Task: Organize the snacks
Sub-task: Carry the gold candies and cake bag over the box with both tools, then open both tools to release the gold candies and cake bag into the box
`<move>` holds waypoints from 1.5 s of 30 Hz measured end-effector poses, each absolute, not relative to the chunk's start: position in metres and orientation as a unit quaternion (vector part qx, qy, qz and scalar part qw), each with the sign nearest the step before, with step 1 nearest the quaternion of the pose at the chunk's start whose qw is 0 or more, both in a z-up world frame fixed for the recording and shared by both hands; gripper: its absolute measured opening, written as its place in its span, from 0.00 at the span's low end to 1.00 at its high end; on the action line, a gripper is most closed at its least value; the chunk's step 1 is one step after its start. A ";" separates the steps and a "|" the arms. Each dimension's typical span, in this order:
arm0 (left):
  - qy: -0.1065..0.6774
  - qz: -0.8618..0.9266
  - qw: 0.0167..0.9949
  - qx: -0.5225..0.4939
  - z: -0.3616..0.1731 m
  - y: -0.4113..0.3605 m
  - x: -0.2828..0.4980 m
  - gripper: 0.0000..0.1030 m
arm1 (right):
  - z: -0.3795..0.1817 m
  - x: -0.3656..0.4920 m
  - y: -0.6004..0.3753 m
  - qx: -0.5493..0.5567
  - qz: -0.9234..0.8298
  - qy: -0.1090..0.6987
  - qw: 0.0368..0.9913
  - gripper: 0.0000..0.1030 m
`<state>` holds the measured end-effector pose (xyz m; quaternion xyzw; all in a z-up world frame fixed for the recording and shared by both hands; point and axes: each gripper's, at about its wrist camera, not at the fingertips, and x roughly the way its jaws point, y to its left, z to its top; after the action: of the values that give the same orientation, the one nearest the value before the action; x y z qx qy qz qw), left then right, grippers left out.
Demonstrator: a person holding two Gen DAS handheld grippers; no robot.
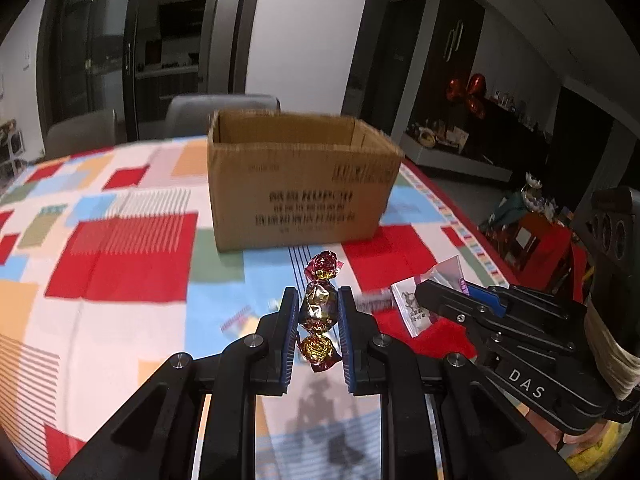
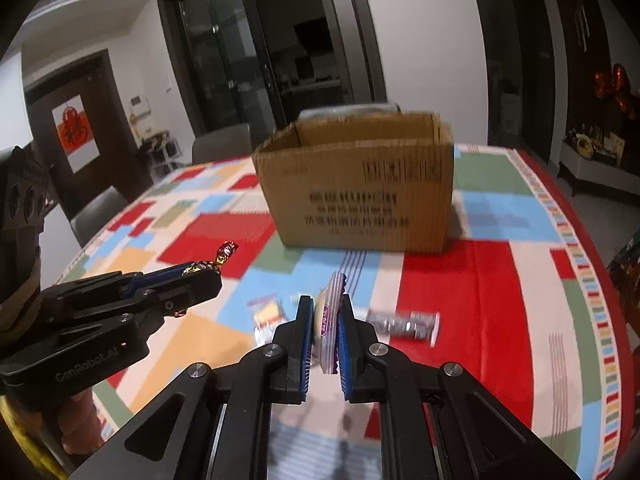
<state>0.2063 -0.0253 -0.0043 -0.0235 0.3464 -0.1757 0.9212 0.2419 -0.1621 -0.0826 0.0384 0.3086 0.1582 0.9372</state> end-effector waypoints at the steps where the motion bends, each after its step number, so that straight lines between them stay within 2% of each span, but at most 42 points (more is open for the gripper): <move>1: 0.341 -0.174 0.923 -0.021 0.000 -0.025 0.209 0.19 | -0.078 0.244 -0.162 0.039 0.158 0.303 0.939 0.12; 14: 0.289 -0.169 0.942 -0.008 0.055 -0.021 0.248 0.19 | -0.022 0.282 -0.162 0.051 0.156 0.243 0.956 0.12; 23: 0.283 -0.166 0.944 -0.008 0.071 -0.018 0.282 0.19 | 0.010 0.311 -0.159 0.039 0.153 0.213 0.964 0.12; 42: 0.322 -0.161 0.933 0.003 0.068 -0.027 0.379 0.20 | 0.013 0.401 -0.158 0.030 0.145 0.239 0.960 0.12; 43: 0.324 -0.161 0.932 0.003 0.067 -0.027 0.382 0.20 | 0.011 0.406 -0.158 0.030 0.140 0.243 0.959 0.13; 45: 0.328 -0.160 0.931 0.007 0.066 -0.028 0.388 0.30 | 0.011 0.414 -0.159 0.027 0.133 0.245 0.960 0.13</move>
<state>0.3883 -0.0282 0.0657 0.0073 0.3278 -0.1597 0.9311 0.4141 -0.1585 0.0108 0.0272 0.2448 0.1327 0.9601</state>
